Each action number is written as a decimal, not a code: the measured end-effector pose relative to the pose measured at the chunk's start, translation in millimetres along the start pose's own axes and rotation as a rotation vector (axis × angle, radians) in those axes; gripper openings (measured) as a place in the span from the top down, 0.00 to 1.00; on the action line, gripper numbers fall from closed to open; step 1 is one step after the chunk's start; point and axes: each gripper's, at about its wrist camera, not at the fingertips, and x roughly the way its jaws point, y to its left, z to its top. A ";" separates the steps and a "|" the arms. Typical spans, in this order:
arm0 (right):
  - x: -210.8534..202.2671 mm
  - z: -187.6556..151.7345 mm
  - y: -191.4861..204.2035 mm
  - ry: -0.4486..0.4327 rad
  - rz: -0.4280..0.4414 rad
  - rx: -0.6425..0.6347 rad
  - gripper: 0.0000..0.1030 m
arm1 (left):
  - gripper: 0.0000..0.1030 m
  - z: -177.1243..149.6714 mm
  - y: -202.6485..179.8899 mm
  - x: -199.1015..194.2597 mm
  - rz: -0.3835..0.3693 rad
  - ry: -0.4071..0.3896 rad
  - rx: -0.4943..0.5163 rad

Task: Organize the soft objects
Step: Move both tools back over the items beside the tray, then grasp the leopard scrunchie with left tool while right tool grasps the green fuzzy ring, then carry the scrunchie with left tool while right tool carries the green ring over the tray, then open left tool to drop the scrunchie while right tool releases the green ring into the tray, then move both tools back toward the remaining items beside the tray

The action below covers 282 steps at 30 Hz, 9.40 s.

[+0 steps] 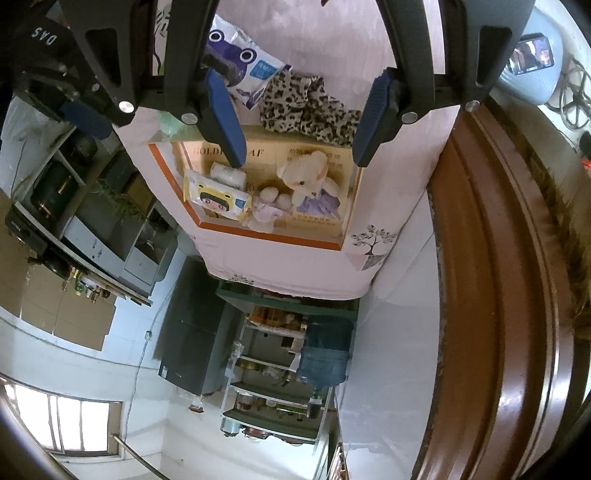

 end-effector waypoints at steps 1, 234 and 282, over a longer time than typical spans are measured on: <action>0.9 -4.1 -0.8 0.009 -0.001 0.000 0.37 | 0.42 -2.2 -0.1 -0.9 0.001 -0.002 0.003; 123.9 72.1 -30.5 0.130 -0.025 -0.061 0.53 | 0.44 61.6 -10.9 118.5 0.026 0.101 0.050; 27.1 3.7 8.5 0.054 -0.043 -0.071 0.52 | 0.44 -2.5 -16.0 13.0 -0.003 0.041 0.071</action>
